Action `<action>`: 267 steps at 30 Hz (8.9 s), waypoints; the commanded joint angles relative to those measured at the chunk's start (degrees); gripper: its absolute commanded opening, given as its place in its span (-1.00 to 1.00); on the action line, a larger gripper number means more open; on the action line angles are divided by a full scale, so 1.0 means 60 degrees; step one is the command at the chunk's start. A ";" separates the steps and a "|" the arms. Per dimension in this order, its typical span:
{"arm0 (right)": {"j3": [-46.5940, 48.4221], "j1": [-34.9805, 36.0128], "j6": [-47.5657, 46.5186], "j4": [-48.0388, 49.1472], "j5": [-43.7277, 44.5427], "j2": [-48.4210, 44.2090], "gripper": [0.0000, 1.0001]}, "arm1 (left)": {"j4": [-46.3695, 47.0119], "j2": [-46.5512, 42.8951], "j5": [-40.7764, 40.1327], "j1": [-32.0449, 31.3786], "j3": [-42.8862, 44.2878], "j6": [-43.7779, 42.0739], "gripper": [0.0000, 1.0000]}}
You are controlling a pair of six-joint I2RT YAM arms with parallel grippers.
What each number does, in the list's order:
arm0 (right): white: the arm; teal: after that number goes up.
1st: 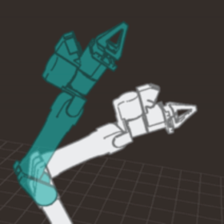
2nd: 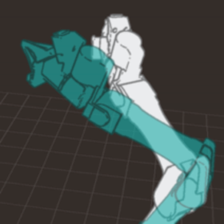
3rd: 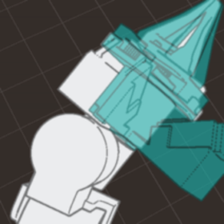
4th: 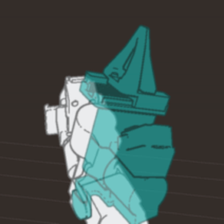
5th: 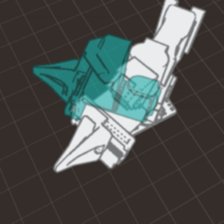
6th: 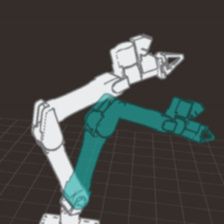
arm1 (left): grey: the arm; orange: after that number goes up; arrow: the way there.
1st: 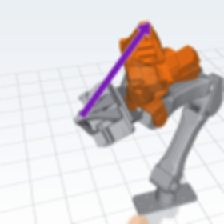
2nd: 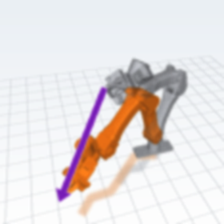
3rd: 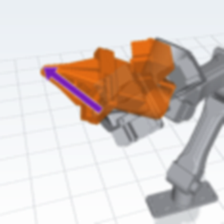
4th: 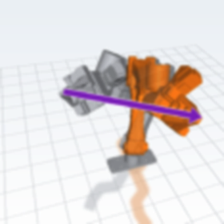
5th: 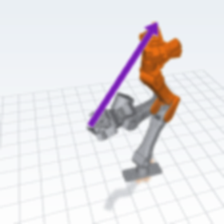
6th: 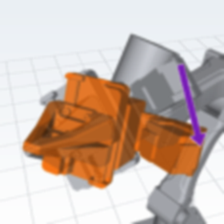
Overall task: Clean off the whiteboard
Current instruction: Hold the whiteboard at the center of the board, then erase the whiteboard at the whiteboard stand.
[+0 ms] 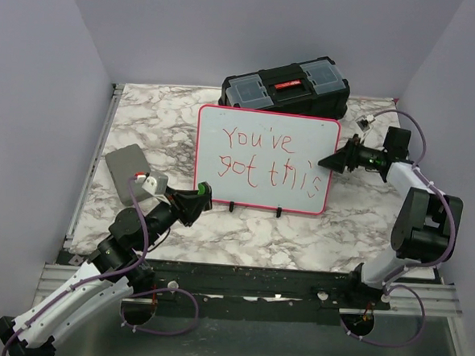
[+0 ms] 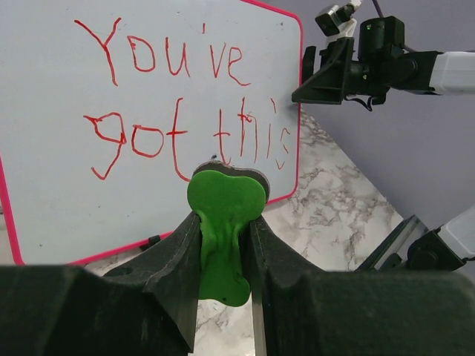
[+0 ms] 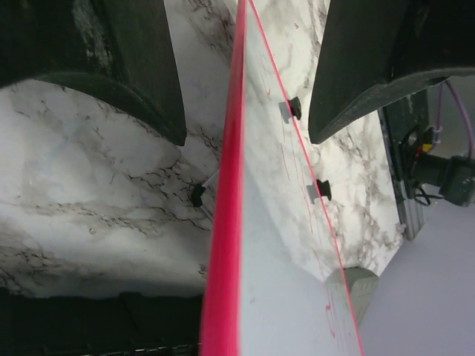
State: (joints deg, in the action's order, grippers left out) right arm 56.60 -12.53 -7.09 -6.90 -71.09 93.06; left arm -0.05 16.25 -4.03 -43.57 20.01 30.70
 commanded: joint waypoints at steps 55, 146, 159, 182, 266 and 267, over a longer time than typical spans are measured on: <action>0.1896 0.0139 -0.4391 -0.5106 -0.1703 0.0984 -0.99 | 0.5058 1.0940 0.2594 0.3607 0.4730 -0.2807 -1.00; 0.0542 0.0143 -0.2077 -0.1868 -0.0603 -0.0121 -0.99 | -0.1097 1.2893 -0.1364 0.2651 0.7831 -0.2145 -1.00; 0.0528 0.0155 -0.2071 -0.1883 -0.0603 -0.0173 -0.99 | -0.1264 1.3289 -0.0780 0.2643 0.9255 -0.2060 -1.00; 0.0572 0.0149 -0.2156 -0.2059 -0.0697 -0.0122 -0.99 | -0.1452 1.3492 -0.0442 0.2020 0.9119 -0.2662 -1.00; 0.0630 0.0149 -0.2360 -0.2380 -0.0779 -0.0158 -0.99 | -0.1432 1.3944 0.0470 0.2985 1.0477 -0.1900 -1.00; 0.0630 0.0149 -0.2380 -0.2392 -0.0779 -0.0172 -0.99 | -0.1482 1.3936 0.0422 0.3051 1.0484 -0.1869 -1.00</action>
State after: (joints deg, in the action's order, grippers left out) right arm 58.67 -11.62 -18.04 -22.63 -77.14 92.31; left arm -8.34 98.39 -2.42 -27.40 80.36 17.54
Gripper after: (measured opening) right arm 0.070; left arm 0.242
